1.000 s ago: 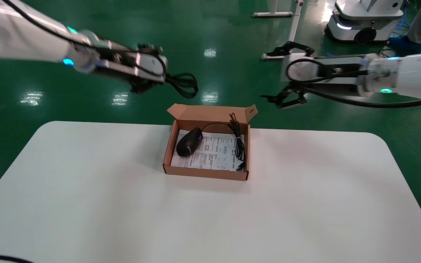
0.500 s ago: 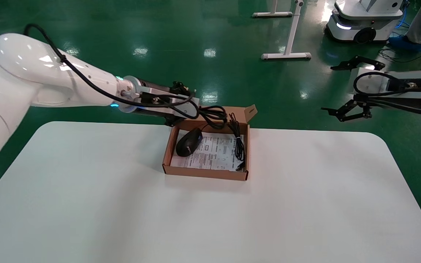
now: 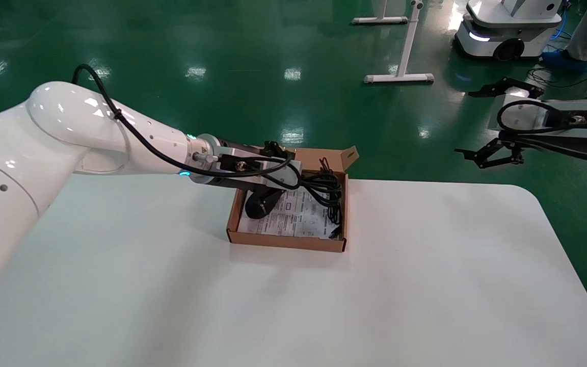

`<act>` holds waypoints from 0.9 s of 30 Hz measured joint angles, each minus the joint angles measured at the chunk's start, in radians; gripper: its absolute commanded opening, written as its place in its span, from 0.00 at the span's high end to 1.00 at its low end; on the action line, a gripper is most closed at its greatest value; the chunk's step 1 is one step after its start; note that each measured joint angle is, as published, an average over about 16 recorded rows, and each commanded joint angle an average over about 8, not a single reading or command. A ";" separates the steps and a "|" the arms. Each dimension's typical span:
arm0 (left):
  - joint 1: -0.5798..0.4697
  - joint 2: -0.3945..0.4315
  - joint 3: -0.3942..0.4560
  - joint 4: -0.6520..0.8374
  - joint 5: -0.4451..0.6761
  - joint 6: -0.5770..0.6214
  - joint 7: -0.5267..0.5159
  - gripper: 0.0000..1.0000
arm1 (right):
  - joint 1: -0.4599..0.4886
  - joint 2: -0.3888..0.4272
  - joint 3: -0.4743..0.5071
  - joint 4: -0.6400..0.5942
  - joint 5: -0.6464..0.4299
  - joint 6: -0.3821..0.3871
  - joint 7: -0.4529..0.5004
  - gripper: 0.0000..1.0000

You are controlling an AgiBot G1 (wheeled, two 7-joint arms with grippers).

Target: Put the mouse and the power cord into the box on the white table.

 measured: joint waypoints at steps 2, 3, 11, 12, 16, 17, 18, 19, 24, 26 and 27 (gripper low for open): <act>0.000 0.000 0.011 -0.005 -0.004 -0.002 -0.007 0.57 | -0.002 0.003 0.000 0.000 0.000 -0.004 0.001 0.00; 0.000 0.000 0.016 -0.007 -0.005 -0.004 -0.010 0.45 | -0.003 0.004 0.000 0.000 -0.001 -0.006 0.002 0.00; -0.004 -0.001 0.048 -0.019 -0.012 -0.009 -0.021 0.00 | -0.011 0.011 0.000 0.001 0.000 -0.032 0.009 0.00; -0.004 -0.001 0.051 -0.021 -0.013 -0.009 -0.022 0.00 | -0.013 0.011 0.001 0.002 0.001 -0.035 0.011 0.00; 0.004 -0.009 0.047 -0.033 -0.022 -0.005 -0.031 0.00 | -0.024 0.016 0.007 0.017 0.011 -0.050 0.027 0.00; 0.007 -0.013 0.043 -0.038 -0.026 -0.002 -0.036 0.00 | -0.029 0.019 0.009 0.024 0.015 -0.053 0.033 0.00; 0.012 -0.018 0.037 -0.044 -0.030 0.001 -0.040 0.00 | -0.034 0.021 0.011 0.033 0.020 -0.055 0.041 0.00; 0.017 -0.024 0.031 -0.051 -0.034 0.005 -0.046 0.00 | -0.040 0.024 0.014 0.043 0.025 -0.059 0.049 0.00; 0.054 -0.063 -0.019 -0.101 -0.064 0.035 -0.085 0.00 | -0.082 0.043 0.033 0.113 0.062 -0.075 0.109 0.00; 0.074 -0.084 -0.045 -0.127 -0.080 0.051 -0.106 0.00 | -0.105 0.054 0.043 0.150 0.081 -0.084 0.141 0.00; 0.085 -0.096 -0.060 -0.141 -0.088 0.060 -0.117 0.00 | -0.117 0.059 0.048 0.170 0.092 -0.089 0.158 0.00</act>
